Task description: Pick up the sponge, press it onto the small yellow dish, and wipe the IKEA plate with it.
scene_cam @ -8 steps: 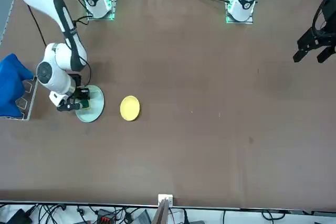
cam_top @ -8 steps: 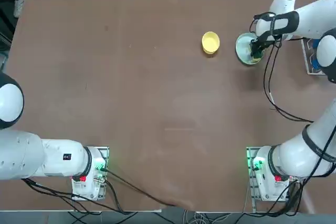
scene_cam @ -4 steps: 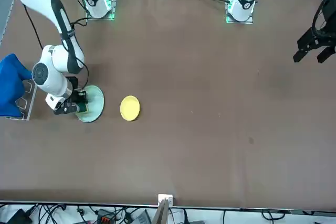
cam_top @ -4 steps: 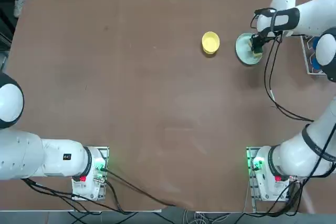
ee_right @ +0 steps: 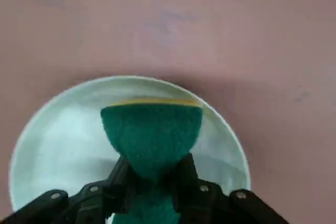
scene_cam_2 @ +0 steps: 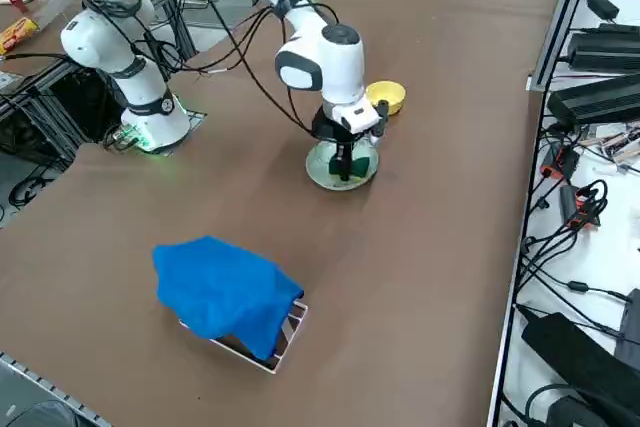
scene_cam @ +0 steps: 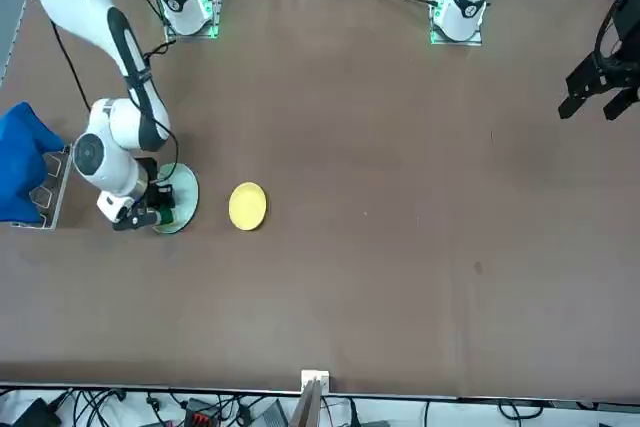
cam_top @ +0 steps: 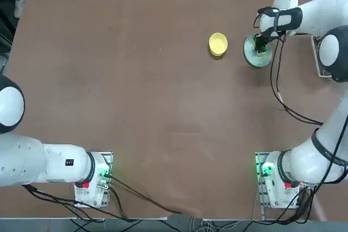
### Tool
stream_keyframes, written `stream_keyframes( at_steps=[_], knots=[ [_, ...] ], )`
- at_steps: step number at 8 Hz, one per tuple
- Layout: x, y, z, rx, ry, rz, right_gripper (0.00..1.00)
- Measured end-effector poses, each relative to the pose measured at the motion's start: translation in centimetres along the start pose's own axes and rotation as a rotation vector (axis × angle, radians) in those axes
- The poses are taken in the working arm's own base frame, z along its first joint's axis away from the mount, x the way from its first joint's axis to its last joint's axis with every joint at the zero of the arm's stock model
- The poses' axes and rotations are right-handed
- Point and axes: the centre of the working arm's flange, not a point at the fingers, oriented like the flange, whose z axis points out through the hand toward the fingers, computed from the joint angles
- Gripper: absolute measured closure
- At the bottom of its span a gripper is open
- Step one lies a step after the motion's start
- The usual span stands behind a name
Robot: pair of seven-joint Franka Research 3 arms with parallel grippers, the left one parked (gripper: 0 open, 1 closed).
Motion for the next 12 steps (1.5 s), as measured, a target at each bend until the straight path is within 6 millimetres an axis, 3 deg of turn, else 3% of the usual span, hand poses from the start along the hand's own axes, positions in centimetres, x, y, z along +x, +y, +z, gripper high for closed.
stream_keyframes(
  at_steps=[5,12],
  knots=[
    [0.4,-4.0,0.0,0.019,0.000,0.006,0.63],
    [-1.1,-4.5,0.0,0.029,-0.033,0.014,0.63]
  ],
)
